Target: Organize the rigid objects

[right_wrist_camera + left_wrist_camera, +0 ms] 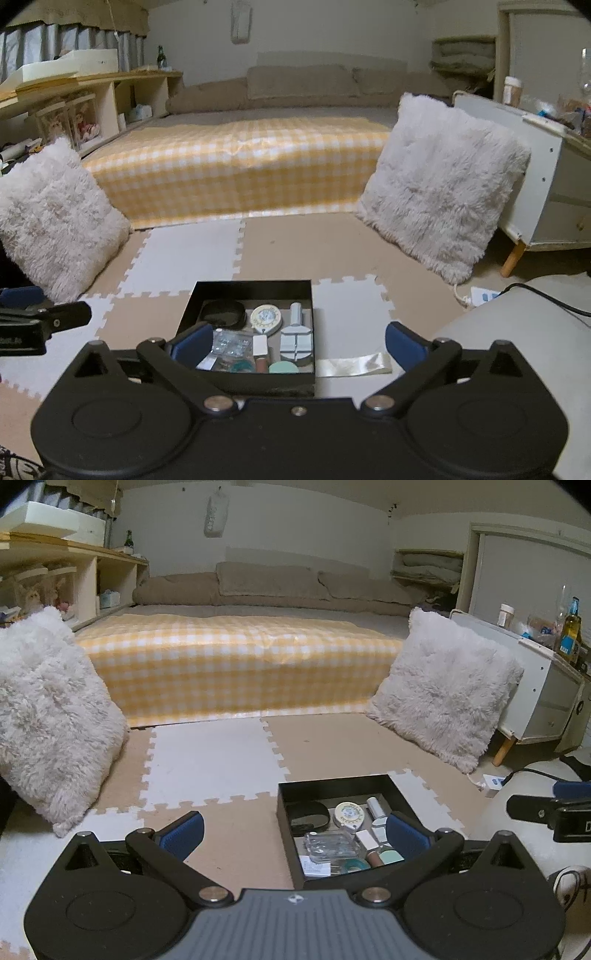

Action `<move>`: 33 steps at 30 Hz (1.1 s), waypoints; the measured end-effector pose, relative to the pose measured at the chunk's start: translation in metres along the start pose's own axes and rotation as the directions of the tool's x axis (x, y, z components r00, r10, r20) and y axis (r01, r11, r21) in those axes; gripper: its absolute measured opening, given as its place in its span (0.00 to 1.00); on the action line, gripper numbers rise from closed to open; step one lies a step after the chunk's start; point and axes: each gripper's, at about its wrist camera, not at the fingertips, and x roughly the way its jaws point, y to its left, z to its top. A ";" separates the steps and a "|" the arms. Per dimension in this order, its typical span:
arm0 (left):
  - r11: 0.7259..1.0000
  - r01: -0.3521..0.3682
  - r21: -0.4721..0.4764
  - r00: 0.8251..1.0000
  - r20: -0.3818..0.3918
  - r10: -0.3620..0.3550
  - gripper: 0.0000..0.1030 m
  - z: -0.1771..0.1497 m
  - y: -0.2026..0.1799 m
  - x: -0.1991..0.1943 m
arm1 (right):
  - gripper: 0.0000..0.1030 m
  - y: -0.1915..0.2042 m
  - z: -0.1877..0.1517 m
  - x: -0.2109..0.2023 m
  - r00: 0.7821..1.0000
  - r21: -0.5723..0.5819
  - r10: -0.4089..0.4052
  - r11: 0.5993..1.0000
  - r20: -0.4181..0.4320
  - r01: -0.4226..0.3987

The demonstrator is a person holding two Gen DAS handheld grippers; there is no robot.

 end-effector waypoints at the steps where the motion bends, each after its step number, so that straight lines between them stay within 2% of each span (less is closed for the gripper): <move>1: 1.000 -0.009 0.006 1.000 0.003 0.009 1.00 -0.001 0.000 -0.001 | 0.99 0.000 -0.002 -0.001 1.000 -0.002 -0.007 1.000 0.014 0.007; 10: 0.999 -0.038 0.037 0.999 0.034 0.037 1.00 -0.014 -0.003 -0.008 | 1.00 0.003 -0.010 -0.008 0.997 -0.015 -0.017 1.000 0.077 0.019; 33: 0.998 -0.063 0.008 0.997 0.042 0.062 1.00 -0.018 0.004 -0.007 | 1.00 0.008 -0.018 -0.007 0.995 -0.039 -0.032 0.999 0.099 0.036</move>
